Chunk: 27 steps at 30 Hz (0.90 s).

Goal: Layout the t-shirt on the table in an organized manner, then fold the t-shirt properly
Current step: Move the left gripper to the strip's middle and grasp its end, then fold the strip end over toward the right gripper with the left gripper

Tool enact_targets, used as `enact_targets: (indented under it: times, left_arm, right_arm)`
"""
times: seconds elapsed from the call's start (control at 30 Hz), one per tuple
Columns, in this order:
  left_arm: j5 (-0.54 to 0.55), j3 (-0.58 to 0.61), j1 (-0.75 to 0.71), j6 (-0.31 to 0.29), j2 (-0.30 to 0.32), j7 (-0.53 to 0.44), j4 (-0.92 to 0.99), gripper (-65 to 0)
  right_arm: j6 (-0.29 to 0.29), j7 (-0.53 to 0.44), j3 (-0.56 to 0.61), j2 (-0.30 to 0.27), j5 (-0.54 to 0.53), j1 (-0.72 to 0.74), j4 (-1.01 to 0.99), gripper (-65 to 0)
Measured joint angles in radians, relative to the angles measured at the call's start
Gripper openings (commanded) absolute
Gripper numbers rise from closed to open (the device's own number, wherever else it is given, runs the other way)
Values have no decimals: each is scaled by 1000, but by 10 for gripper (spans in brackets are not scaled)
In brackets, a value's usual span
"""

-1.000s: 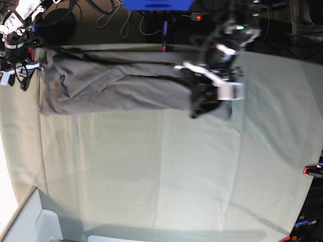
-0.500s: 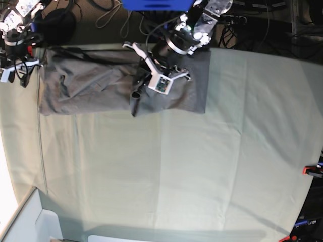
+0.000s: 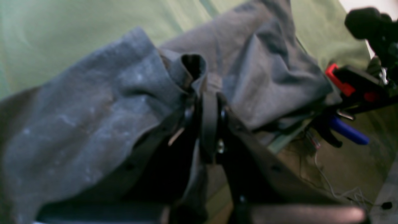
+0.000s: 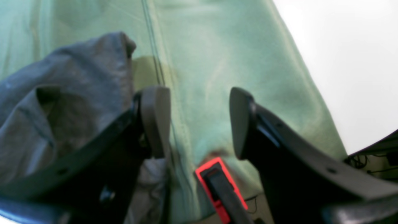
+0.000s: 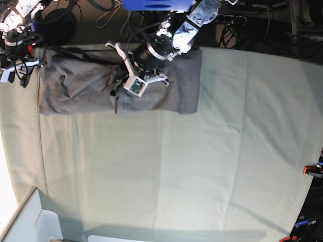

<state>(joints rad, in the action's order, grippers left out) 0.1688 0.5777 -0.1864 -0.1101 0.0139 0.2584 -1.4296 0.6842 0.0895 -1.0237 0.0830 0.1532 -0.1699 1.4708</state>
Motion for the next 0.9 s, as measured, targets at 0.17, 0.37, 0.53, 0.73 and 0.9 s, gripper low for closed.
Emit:
enact_targets:
  times: [0.17, 0.37, 0.53, 0.73, 0.9]
  left_arm:
    - [0, -1, -1, 0, 2, 0, 3, -644]
    - [8, 0, 7, -7, 5, 3, -1, -393]
    - [11, 0, -2, -12, 8, 9, -72, -264]
    - [14, -8, -23, -13, 59, -3, -276, -265]
    - [70, -164, -81, -6, 147, 2, -313, -265]
  right_arm:
    - [0, 0, 2, 0, 0, 0, 0, -340]
    - [0, 0, 4, 0, 0, 0, 0, -340]
    - [0, 0, 4, 0, 0, 0, 0, -339]
    - [0, -3, 18, 0, 0, 8, 0, -336]
    - [0, -3, 133, 5, 1, 0, -2, -336]
